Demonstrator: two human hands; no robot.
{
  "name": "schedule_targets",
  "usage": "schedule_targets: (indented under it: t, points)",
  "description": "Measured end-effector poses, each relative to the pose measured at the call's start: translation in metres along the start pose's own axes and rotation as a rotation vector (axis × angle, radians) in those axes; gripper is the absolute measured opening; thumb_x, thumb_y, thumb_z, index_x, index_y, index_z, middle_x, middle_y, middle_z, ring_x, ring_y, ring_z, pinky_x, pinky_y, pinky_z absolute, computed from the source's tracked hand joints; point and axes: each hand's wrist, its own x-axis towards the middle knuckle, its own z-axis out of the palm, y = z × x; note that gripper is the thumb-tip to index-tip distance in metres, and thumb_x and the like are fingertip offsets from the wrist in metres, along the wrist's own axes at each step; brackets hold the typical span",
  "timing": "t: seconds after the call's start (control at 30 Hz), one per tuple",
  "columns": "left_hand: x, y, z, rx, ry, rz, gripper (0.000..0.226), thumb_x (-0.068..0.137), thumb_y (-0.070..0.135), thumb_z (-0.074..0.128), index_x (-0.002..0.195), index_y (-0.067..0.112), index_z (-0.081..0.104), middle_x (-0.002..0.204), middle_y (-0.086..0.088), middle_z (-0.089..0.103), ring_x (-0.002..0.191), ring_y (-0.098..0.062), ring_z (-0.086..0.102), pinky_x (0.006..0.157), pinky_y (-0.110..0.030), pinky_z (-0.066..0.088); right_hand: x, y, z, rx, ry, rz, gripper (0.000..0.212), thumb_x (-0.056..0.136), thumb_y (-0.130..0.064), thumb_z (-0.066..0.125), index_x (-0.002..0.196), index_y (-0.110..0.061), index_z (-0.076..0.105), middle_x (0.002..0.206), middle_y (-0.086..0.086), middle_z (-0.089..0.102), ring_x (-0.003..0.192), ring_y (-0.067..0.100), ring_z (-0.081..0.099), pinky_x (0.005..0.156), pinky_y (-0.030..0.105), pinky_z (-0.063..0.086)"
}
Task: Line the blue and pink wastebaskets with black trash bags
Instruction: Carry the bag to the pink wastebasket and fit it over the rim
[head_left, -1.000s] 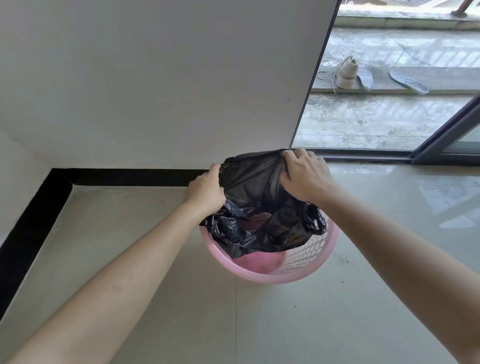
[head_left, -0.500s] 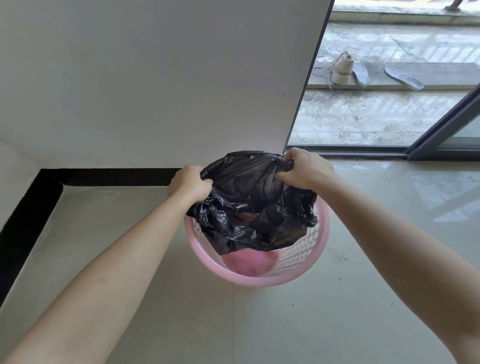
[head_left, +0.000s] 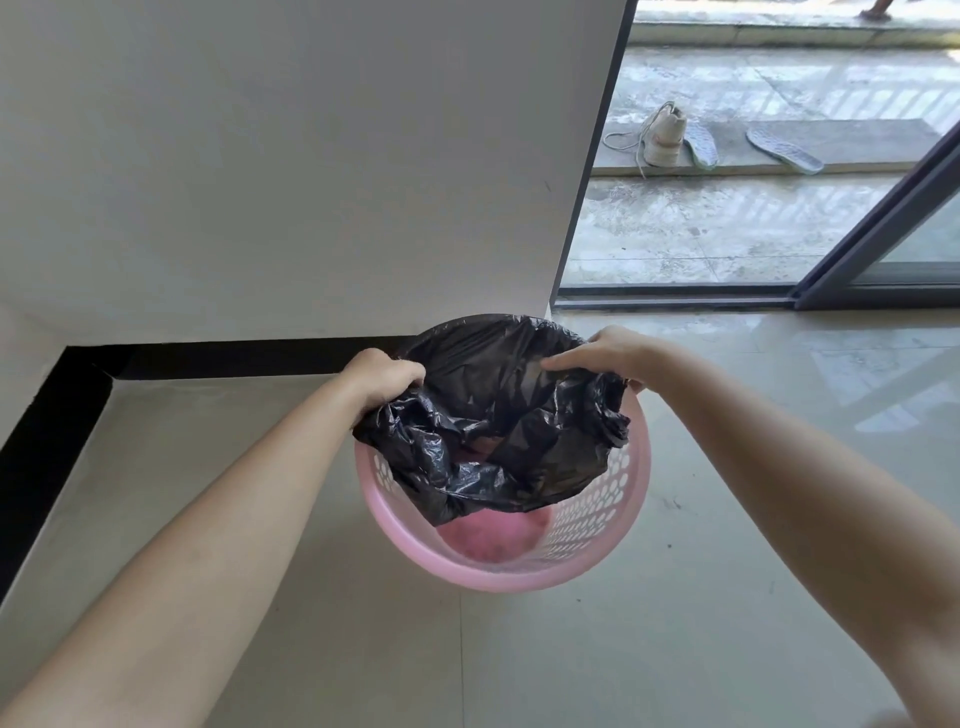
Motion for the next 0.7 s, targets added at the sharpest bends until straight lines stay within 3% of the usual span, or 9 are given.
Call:
schedule_targets:
  t: [0.1, 0.2, 0.3, 0.43, 0.5, 0.53, 0.6, 0.63, 0.7]
  points:
    - [0.005, -0.002, -0.001, -0.087, -0.043, -0.038, 0.02, 0.069, 0.023, 0.069, 0.075, 0.004, 0.065, 0.073, -0.011, 0.066, 0.063, -0.027, 0.065, 0.062, -0.033, 0.053, -0.001, 0.003, 0.002, -0.002, 0.027, -0.008, 0.068, 0.055, -0.071, 0.076, 0.085, -0.011, 0.068, 0.084, 0.004, 0.066, 0.077, 0.022, 0.063, 0.061, 0.029, 0.05]
    - [0.014, -0.001, -0.003, 0.18, 0.18, 0.082, 0.026, 0.08, 0.03, 0.069, 0.079, 0.005, 0.065, 0.088, -0.011, 0.067, 0.083, -0.03, 0.062, 0.068, -0.03, 0.046, -0.006, 0.002, 0.001, 0.015, 0.074, -0.099, 0.051, 0.063, -0.058, 0.079, 0.083, -0.013, 0.069, 0.076, 0.004, 0.068, 0.067, 0.021, 0.065, 0.057, 0.029, 0.053]
    - [0.02, -0.006, -0.013, 0.219, 0.35, 0.093, 0.027, 0.082, 0.033, 0.068, 0.085, 0.006, 0.069, 0.093, -0.014, 0.069, 0.084, -0.031, 0.06, 0.069, -0.029, 0.042, -0.013, 0.002, -0.001, 0.228, 0.054, -0.227, 0.025, 0.072, -0.041, 0.079, 0.094, -0.034, 0.07, 0.084, 0.0, 0.075, 0.069, 0.015, 0.074, 0.055, 0.031, 0.059]
    - [0.02, -0.016, -0.021, 0.17, 0.426, 0.078, 0.028, 0.082, 0.034, 0.069, 0.092, 0.008, 0.069, 0.099, -0.014, 0.069, 0.086, -0.032, 0.06, 0.07, -0.031, 0.042, -0.02, -0.004, 0.008, 0.314, 0.116, -0.317, 0.034, 0.076, -0.054, 0.072, 0.107, -0.04, 0.065, 0.089, -0.008, 0.074, 0.074, 0.011, 0.073, 0.058, 0.033, 0.061]
    - [0.012, -0.015, -0.021, 0.231, 0.493, 0.138, 0.033, 0.081, 0.035, 0.07, 0.101, 0.01, 0.063, 0.112, -0.015, 0.063, 0.098, -0.034, 0.058, 0.078, -0.035, 0.045, -0.019, -0.004, 0.014, 0.33, 0.189, -0.337, 0.047, 0.073, -0.066, 0.069, 0.11, -0.037, 0.065, 0.093, -0.009, 0.073, 0.076, 0.007, 0.072, 0.065, 0.032, 0.062]
    - [0.01, -0.014, -0.021, 0.351, 0.565, 0.221, 0.04, 0.079, 0.036, 0.072, 0.108, 0.011, 0.058, 0.124, -0.017, 0.055, 0.111, -0.037, 0.053, 0.088, -0.04, 0.045, -0.019, -0.003, 0.017, 0.333, 0.229, -0.345, 0.051, 0.072, -0.07, 0.067, 0.11, -0.036, 0.065, 0.093, -0.01, 0.073, 0.077, 0.005, 0.071, 0.068, 0.031, 0.062]
    - [-0.002, -0.007, -0.018, 0.679, 0.743, 0.483, 0.056, 0.074, 0.036, 0.075, 0.116, 0.009, 0.05, 0.143, -0.024, 0.032, 0.136, -0.042, 0.027, 0.108, -0.057, 0.026, -0.019, -0.001, 0.022, 0.301, 0.319, -0.351, 0.056, 0.073, -0.075, 0.061, 0.111, -0.033, 0.066, 0.092, -0.013, 0.071, 0.082, 0.006, 0.068, 0.071, 0.028, 0.058]
    - [-0.012, 0.0, -0.016, 0.769, 0.825, 0.662, 0.059, 0.072, 0.036, 0.075, 0.117, 0.009, 0.048, 0.147, -0.026, 0.026, 0.14, -0.042, 0.019, 0.11, -0.061, 0.017, -0.019, -0.002, 0.026, 0.279, 0.375, -0.343, 0.057, 0.075, -0.076, 0.058, 0.111, -0.032, 0.065, 0.091, -0.014, 0.069, 0.084, 0.006, 0.066, 0.071, 0.025, 0.053]
    - [-0.029, 0.016, -0.002, 0.782, 0.905, 1.02, 0.052, 0.075, 0.038, 0.069, 0.114, 0.011, 0.049, 0.146, -0.022, 0.031, 0.139, -0.039, 0.021, 0.107, -0.059, 0.016, -0.018, -0.004, 0.032, 0.259, 0.466, -0.323, 0.059, 0.079, -0.076, 0.051, 0.113, -0.03, 0.064, 0.094, -0.011, 0.067, 0.087, 0.009, 0.061, 0.073, 0.025, 0.045]
